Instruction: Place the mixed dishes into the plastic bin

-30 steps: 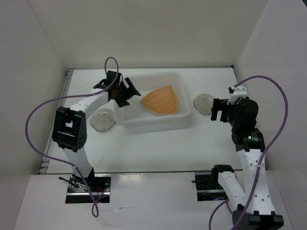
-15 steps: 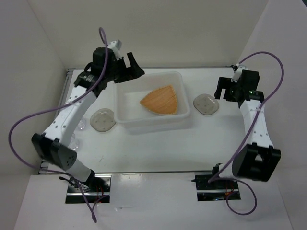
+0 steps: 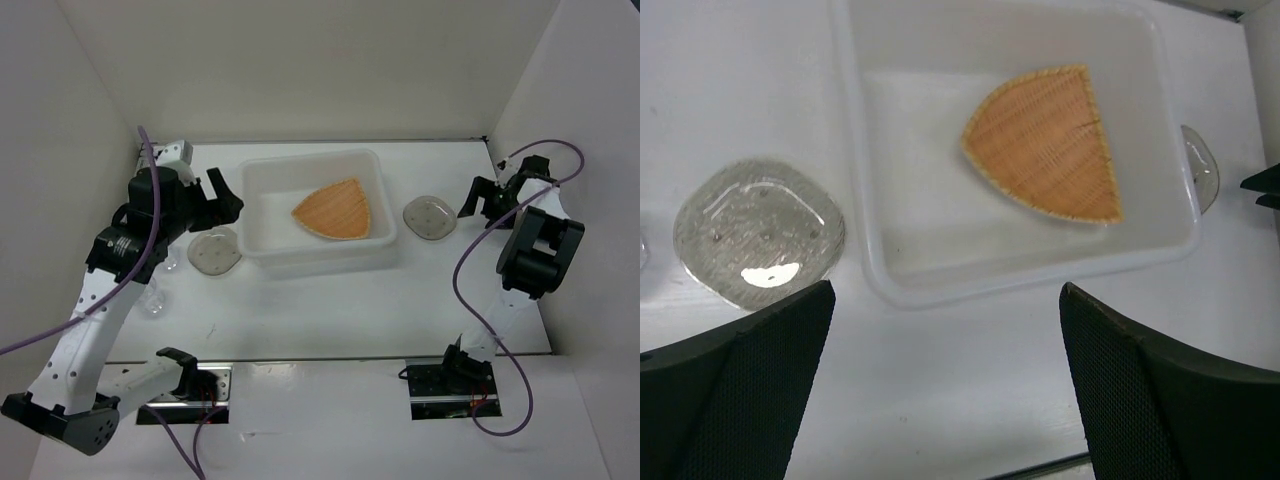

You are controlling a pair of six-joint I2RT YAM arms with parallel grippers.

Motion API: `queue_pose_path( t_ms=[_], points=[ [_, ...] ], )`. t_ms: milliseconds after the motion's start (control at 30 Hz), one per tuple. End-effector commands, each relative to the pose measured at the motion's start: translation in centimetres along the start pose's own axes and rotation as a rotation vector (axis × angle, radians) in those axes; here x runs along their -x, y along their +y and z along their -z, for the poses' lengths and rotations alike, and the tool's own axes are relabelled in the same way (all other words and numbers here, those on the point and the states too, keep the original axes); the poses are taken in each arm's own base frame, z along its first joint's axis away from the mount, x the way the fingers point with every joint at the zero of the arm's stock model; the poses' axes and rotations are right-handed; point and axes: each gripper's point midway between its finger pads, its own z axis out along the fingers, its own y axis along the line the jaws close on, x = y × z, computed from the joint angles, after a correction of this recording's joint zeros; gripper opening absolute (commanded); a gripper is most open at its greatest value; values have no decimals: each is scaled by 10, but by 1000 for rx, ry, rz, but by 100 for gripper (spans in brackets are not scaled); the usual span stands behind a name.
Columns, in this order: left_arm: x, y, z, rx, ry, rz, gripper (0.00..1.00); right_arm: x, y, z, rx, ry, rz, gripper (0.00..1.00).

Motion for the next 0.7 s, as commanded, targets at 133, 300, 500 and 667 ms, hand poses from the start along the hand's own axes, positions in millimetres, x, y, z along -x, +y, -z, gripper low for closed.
queue_pose_path(
  t_ms=[133,300,500,667],
  points=[
    [-16,13,13,33,-11,91,99,-2,1,-23,81,70,34,98],
    [-16,12,18,32,-13,102,99,-5,13,-47,148,74,-10,95],
    [-16,12,11,49,19,100,99,-14,23,-67,170,96,-11,79],
    [-14,9,10,40,21,100,99,-22,28,-82,179,124,-21,62]
  ],
)
